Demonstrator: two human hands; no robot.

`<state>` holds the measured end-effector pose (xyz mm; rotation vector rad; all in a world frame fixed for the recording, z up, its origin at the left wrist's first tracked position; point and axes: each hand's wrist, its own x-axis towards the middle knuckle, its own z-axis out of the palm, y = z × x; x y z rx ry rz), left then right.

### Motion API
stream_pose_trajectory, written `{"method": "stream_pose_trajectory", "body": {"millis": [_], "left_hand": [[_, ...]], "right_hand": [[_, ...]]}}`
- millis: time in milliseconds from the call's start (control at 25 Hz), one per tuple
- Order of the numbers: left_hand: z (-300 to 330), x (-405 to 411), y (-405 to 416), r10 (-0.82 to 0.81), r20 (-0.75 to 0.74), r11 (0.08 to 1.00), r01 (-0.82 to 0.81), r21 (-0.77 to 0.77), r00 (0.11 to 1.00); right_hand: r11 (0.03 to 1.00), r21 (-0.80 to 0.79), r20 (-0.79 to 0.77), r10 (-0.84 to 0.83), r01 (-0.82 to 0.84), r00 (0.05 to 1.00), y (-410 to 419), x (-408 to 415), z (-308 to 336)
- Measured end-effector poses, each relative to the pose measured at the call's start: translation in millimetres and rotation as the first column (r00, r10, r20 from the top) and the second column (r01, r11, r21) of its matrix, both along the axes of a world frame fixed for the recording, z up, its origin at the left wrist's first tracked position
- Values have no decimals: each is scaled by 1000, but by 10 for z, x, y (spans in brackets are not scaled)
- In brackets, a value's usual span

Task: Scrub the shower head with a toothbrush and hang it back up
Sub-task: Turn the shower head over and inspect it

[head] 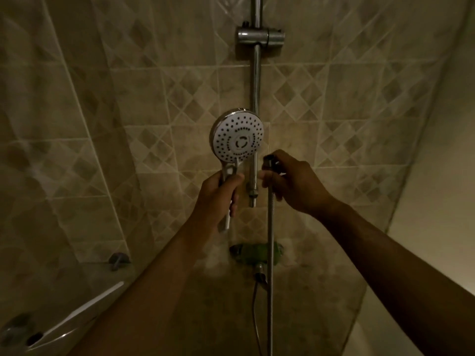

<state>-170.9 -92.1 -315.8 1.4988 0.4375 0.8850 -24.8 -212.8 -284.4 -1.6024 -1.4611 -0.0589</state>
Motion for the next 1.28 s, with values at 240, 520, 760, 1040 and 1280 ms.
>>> {"method": "stream_pose_trajectory", "body": {"millis": [240, 520, 760, 1040, 1280], "left_hand": [[405, -10, 148, -5, 37, 1000, 4, 27, 999], [834, 11, 296, -43, 117, 993, 29, 117, 992], [1237, 201, 451, -4, 149, 992, -15, 129, 989], [1753, 601, 510, 62, 233, 985, -97, 141, 970], [1982, 920, 697, 116, 237, 974, -157, 163, 964]], "right_hand": [[1000, -6, -98, -28, 27, 995, 47, 4, 591], [996, 70, -153, -38, 49, 988, 95, 117, 1242], [990, 137, -125, -26, 43, 992, 302, 454, 1810], [983, 171, -26, -68, 71, 997, 350, 899, 2384], [972, 173, 79, -172, 157, 982, 561, 1306, 2800]]}}
